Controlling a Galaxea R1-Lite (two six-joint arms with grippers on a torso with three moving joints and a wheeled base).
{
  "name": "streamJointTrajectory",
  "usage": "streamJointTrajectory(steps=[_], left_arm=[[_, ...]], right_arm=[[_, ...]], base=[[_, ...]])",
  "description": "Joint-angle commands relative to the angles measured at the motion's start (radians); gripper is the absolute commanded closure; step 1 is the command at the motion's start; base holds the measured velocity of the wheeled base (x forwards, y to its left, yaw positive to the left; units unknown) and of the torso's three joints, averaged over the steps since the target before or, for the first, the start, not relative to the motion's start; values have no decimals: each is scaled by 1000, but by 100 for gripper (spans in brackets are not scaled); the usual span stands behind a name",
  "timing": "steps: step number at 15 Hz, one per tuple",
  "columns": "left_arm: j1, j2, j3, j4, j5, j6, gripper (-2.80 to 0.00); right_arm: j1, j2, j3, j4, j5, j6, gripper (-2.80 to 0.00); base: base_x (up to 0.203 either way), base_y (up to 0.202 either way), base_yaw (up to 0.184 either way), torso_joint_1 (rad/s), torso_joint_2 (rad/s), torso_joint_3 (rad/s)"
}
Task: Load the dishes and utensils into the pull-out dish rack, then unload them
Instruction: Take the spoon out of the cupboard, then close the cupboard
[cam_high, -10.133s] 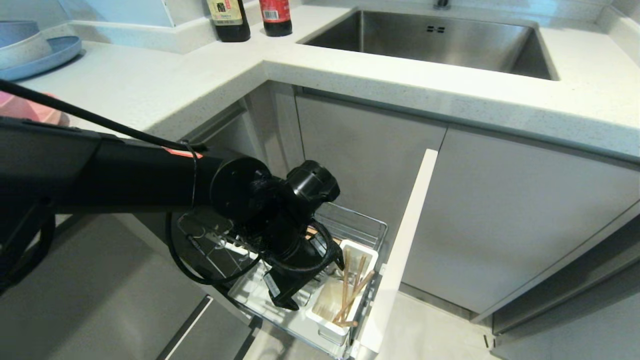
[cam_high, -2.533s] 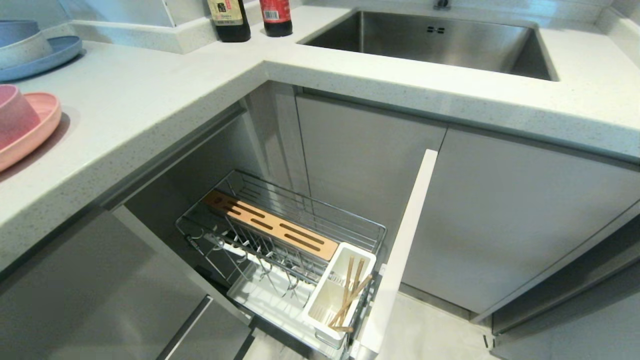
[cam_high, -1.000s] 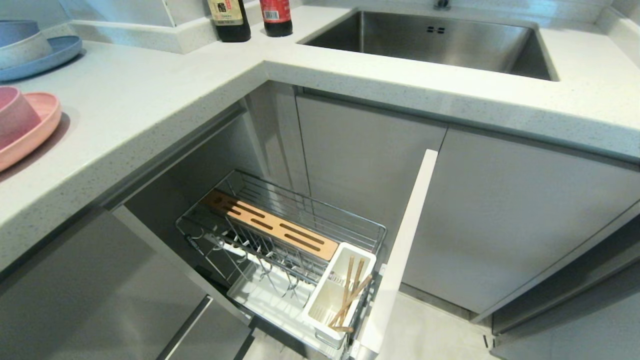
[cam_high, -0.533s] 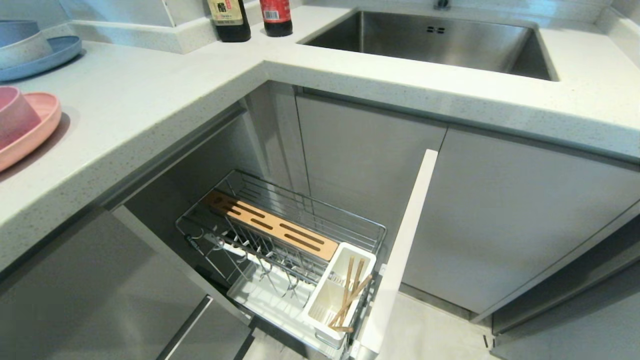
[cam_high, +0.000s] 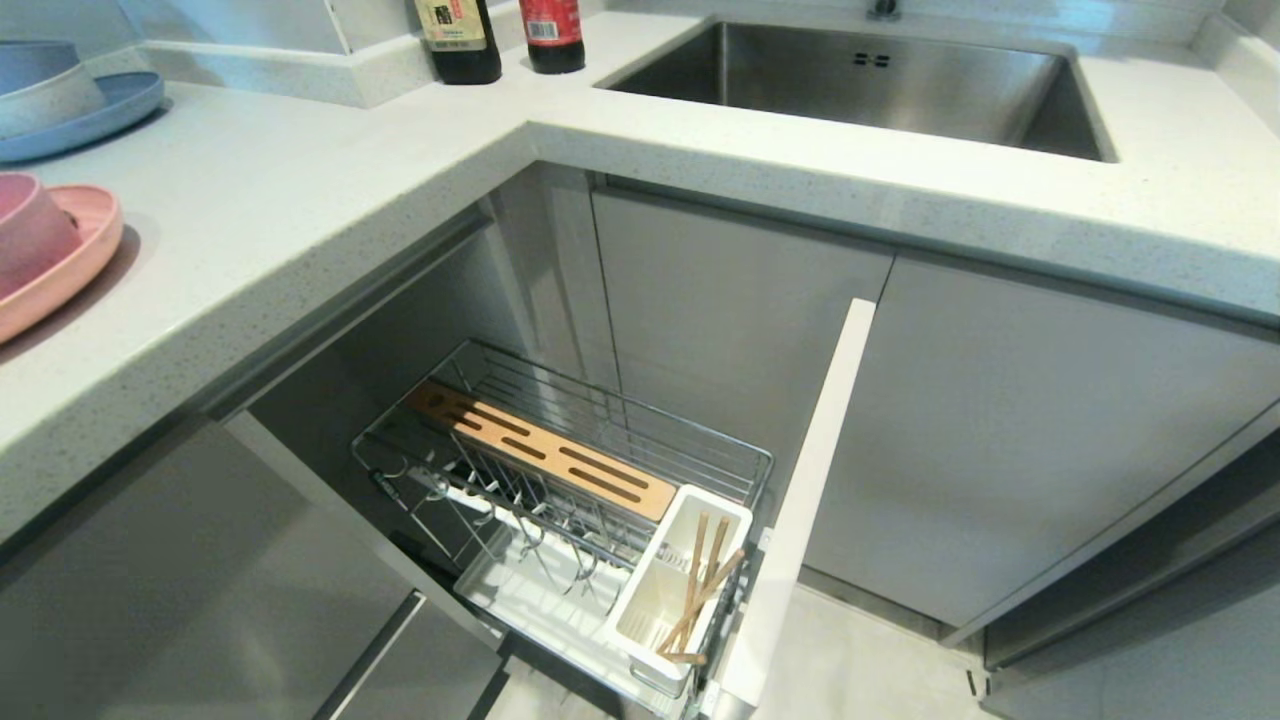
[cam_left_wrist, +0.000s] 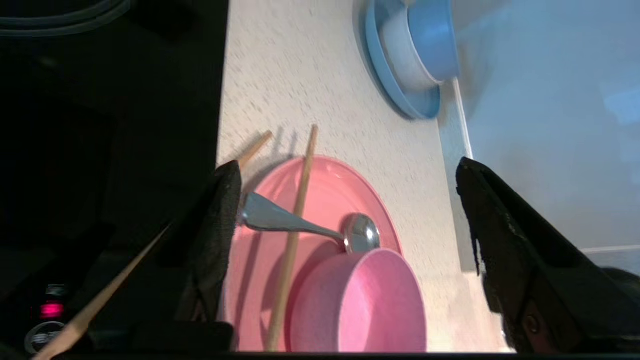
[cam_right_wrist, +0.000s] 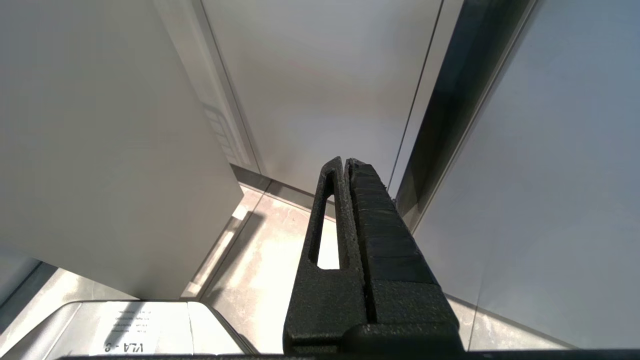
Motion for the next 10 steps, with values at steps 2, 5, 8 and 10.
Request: streamJointTrajectory(steps=[2, 5, 8, 10], left_arm=[[0, -35, -5, -5, 57, 27, -280], [-8, -72, -26, -98, 89, 77, 0], [-93, -77, -146, -154, 140, 88, 0], [-239, -59, -261, -151, 213, 96, 0]], right_arm=[[1, 0, 2, -1, 0, 0, 0], [1, 0, 2, -1, 1, 0, 0], [1, 0, 2, 1, -1, 0, 0], [1, 0, 2, 0, -1, 0, 0]], base=[[0, 0, 0, 0, 0, 0], [0, 0, 0, 0, 0, 0], [0, 0, 0, 0, 0, 0], [0, 0, 0, 0, 0, 0]])
